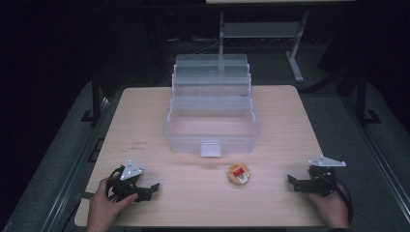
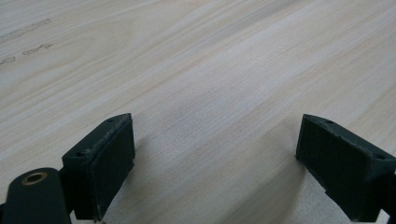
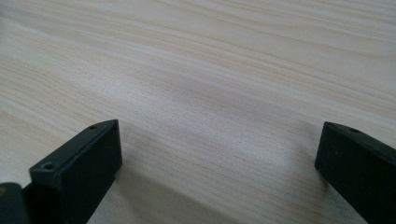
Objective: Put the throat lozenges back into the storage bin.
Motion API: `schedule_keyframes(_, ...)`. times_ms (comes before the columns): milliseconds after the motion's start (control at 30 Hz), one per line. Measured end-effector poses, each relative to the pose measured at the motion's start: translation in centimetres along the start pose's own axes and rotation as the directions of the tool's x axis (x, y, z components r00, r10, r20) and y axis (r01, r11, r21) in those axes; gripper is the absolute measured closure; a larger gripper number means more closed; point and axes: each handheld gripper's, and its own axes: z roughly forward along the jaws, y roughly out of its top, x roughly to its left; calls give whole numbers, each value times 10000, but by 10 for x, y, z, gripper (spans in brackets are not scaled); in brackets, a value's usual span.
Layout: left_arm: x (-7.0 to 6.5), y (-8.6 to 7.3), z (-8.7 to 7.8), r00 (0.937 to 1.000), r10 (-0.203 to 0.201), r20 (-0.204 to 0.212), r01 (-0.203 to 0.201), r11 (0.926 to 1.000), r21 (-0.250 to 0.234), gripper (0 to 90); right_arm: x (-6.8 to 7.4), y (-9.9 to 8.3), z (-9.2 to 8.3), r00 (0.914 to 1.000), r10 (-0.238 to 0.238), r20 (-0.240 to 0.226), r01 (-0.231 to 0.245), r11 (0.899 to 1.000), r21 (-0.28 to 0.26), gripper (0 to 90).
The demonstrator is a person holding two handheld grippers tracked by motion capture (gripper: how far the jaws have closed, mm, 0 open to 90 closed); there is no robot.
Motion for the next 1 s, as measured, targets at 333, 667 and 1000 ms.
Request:
schedule_keyframes(333,0,0,0,10000,0,-1,0,10000,0,108,0,2,-1,9999,-78,-66,80,9996,267,1)
schedule_keyframes(667,0,0,0,10000,2,-1,-2,10000,-1,108,5,10,-6,9989,-296,-365,327,9956,873,1)
schedule_keyframes(1000,0,0,0,10000,0,0,0,10000,0,108,6,19,-10,9960,-476,-762,554,9930,1039,1)
